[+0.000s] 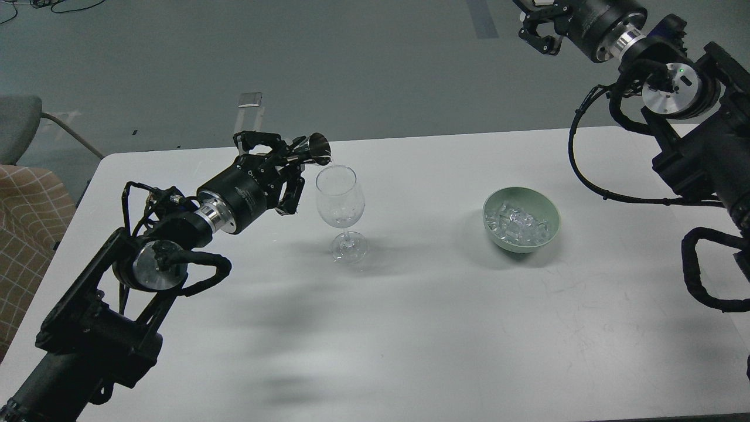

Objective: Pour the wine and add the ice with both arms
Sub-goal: 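Tilt the jigger with the left gripper to pour into the glass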

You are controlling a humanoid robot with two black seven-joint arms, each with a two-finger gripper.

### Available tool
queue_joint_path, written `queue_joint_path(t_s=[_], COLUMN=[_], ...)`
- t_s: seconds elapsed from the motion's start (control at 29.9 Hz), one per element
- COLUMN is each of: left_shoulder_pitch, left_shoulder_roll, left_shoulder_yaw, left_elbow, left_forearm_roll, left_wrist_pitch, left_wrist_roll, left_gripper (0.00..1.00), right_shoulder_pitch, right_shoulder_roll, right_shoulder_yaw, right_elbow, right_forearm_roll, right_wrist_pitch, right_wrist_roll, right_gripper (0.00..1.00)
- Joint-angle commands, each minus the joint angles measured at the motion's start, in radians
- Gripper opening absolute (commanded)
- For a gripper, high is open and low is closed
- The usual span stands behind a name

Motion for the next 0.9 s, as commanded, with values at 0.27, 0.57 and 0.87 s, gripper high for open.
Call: queue_joint_path(t_s=[0.27, 0.57, 0.87], left_shoulder_pitch=[-0.011, -0.011, -0.010], left_shoulder_roll=[0.002, 0.005, 0.019], left_shoulder_yaw=[0.002, 0.002, 0.002], left_elbow=[0.011, 0.013, 0.004], left_forearm_roll=[0.034, 0.100, 0.181], left_wrist_pitch=[0.000, -0.018, -0.054], left_wrist_roll=[0.001, 0.001, 0.001], left_gripper=[0.10, 0.10, 0.10], right_shoulder_pitch=[-0.052, -0.053, -0.052], right_shoulder_roll=[0.017, 0.017, 0.017], right_shoulder_yaw=[0.083, 0.085, 0.085], right_elbow=[0.000, 0.003, 0.004], right_forearm_roll=[0.000, 0.000, 0.000], right_wrist_pitch=[0.015, 0.015, 0.015], right_wrist_roll=[0.003, 0.003, 0.003], right_gripper=[1.00, 1.00, 1.00])
